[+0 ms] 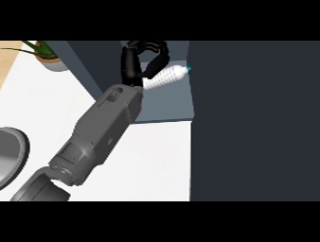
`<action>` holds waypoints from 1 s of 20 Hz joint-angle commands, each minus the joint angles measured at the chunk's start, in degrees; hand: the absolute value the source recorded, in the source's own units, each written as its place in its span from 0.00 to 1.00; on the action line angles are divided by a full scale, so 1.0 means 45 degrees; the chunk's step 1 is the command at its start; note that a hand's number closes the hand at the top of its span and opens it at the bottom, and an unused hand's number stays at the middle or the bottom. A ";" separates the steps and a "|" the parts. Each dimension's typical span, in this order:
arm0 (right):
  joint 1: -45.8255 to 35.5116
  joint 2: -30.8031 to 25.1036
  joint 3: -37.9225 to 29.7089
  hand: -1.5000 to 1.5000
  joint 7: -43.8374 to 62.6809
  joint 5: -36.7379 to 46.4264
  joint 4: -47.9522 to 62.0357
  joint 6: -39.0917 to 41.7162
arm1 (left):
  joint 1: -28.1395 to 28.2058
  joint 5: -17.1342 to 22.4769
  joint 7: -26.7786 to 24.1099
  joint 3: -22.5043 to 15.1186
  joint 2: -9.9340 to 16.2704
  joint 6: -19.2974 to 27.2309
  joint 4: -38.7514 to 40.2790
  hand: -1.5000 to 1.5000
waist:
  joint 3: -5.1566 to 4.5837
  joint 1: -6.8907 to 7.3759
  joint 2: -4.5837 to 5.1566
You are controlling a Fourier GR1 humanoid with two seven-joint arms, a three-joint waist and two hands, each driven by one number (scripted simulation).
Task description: Pick up the bottled water, place it into the cabinet and close the cabinet
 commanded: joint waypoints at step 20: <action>0.1351 0.0321 0.1697 0.00 0.1112 0.0939 -0.2530 -0.0677 | 0.6799 0.3529 0.0568 -0.5759 -0.0053 -0.3204 -0.8432 0.00 | -0.0005 0.0734 -0.0436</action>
